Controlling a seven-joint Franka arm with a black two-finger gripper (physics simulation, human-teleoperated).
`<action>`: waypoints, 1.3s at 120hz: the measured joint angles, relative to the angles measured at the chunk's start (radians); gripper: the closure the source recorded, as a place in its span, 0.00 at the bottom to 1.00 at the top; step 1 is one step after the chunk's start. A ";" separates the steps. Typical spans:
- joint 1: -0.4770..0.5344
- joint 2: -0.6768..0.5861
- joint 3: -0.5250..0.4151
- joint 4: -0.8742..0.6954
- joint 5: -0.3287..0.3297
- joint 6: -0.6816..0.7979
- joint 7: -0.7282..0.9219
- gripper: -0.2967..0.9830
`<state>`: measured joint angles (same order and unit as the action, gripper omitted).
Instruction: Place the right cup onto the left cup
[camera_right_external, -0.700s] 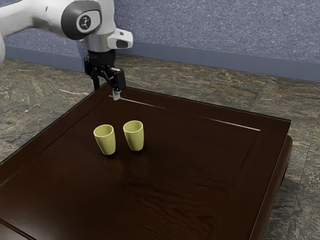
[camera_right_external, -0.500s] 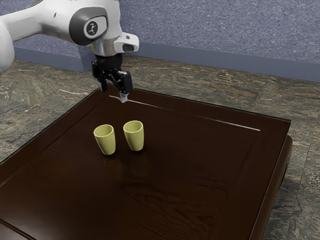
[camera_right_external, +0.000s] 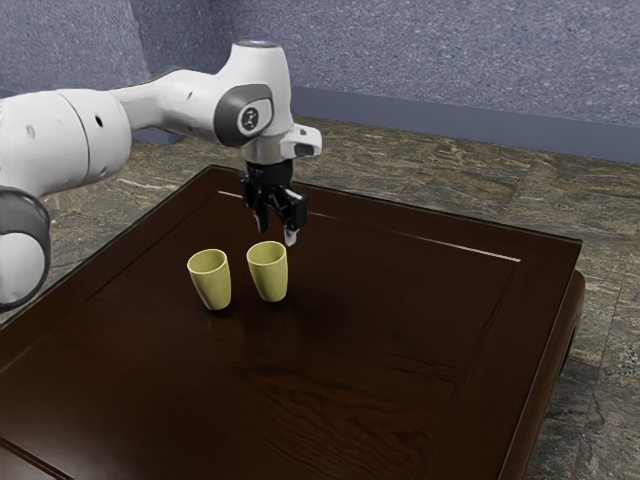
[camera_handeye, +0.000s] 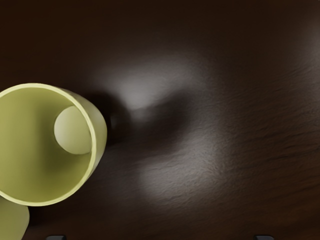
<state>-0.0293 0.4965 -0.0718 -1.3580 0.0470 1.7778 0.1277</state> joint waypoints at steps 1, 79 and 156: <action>0.001 0.004 0.000 0.003 -0.002 0.001 0.001 0.41; 0.072 0.260 0.010 0.146 -0.063 0.105 0.145 0.57; 0.064 0.167 0.043 0.079 -0.094 0.117 0.199 0.82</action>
<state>0.0345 0.6631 -0.0284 -1.2792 -0.0471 1.8952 0.3265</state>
